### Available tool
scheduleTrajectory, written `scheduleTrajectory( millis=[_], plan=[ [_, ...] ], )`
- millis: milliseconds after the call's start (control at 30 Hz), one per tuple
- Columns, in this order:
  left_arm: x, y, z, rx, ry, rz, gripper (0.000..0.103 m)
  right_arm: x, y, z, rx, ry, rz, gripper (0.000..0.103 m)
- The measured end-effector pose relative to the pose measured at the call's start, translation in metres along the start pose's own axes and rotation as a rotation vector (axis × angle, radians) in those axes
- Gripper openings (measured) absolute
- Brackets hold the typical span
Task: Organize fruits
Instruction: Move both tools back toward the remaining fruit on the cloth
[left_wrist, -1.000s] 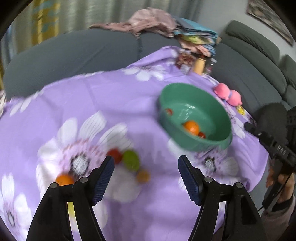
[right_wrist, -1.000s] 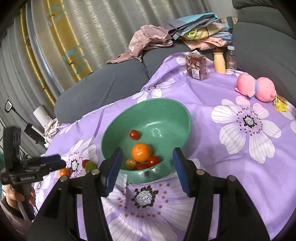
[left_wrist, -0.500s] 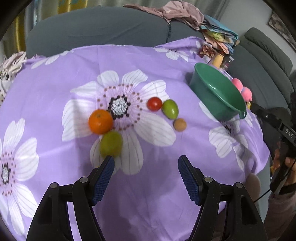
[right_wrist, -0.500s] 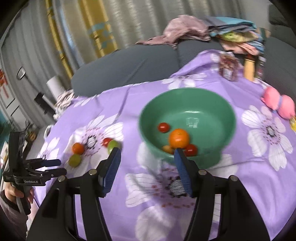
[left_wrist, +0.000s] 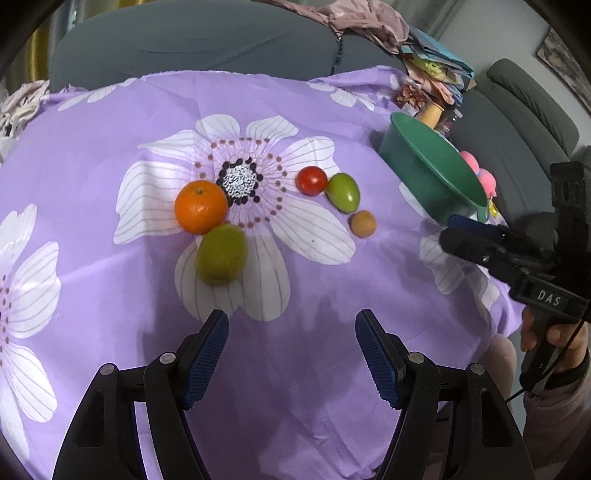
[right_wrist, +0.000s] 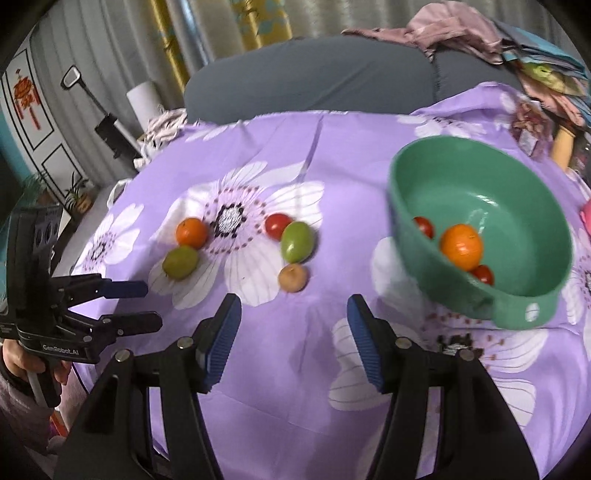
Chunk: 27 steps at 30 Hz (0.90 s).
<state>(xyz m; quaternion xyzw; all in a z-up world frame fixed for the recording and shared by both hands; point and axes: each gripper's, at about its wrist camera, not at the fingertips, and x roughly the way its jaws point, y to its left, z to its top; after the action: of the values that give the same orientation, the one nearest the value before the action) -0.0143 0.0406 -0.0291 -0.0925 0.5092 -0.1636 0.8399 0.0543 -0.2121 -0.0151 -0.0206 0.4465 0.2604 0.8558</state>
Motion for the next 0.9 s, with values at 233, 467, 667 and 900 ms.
scheduleTrajectory(
  millis=[233,467,667,900],
  plan=[
    [-0.005,0.012,0.000,-0.029,-0.029,-0.058,0.071,0.020,0.013,0.003,-0.026,0.052,0.019,0.060],
    [-0.002,0.005,0.004,0.010,-0.052,-0.112,0.071,0.039,0.014,0.006,-0.034,0.088,0.021,0.060],
    [0.001,0.000,0.012,0.037,-0.064,-0.129,0.071,0.057,0.014,0.009,-0.072,0.127,-0.006,0.055],
    [0.003,0.006,0.022,0.035,-0.064,-0.111,0.071,0.074,0.011,0.016,-0.088,0.149,-0.009,0.047]
  ],
)
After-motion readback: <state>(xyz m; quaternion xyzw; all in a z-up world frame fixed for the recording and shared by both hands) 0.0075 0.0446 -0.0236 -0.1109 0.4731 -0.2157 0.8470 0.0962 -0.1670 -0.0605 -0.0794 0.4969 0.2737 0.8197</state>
